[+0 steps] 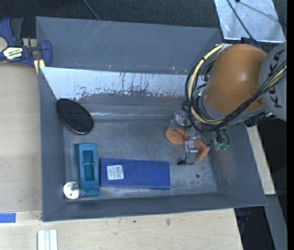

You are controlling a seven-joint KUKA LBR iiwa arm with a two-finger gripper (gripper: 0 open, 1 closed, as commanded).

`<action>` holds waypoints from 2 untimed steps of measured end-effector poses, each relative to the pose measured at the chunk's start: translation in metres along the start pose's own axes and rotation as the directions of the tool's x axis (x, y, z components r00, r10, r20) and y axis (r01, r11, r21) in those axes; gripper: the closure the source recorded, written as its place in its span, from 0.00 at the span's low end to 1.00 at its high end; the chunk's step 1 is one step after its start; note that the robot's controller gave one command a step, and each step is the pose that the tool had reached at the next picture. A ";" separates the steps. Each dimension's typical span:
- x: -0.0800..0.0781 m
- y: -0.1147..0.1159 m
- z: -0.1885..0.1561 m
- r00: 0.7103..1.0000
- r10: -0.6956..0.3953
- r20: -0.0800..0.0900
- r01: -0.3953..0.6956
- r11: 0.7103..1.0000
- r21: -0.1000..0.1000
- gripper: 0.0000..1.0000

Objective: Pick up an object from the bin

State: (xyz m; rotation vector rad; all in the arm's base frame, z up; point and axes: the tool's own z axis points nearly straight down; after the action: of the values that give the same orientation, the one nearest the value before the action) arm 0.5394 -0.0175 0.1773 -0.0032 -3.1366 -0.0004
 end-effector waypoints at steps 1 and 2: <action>-0.002 0.000 -0.004 1.000 0.000 0.009 0.000 1.000 0.000 0.00; -0.024 -0.029 0.016 0.999 0.048 0.012 -0.048 0.999 -0.001 0.00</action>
Offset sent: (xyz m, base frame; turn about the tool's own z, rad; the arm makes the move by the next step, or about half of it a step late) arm 0.0350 -0.0467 -0.0305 0.0756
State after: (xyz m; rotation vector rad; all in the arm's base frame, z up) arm 0.5637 -0.0467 0.1608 -0.0781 -3.1478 -0.0006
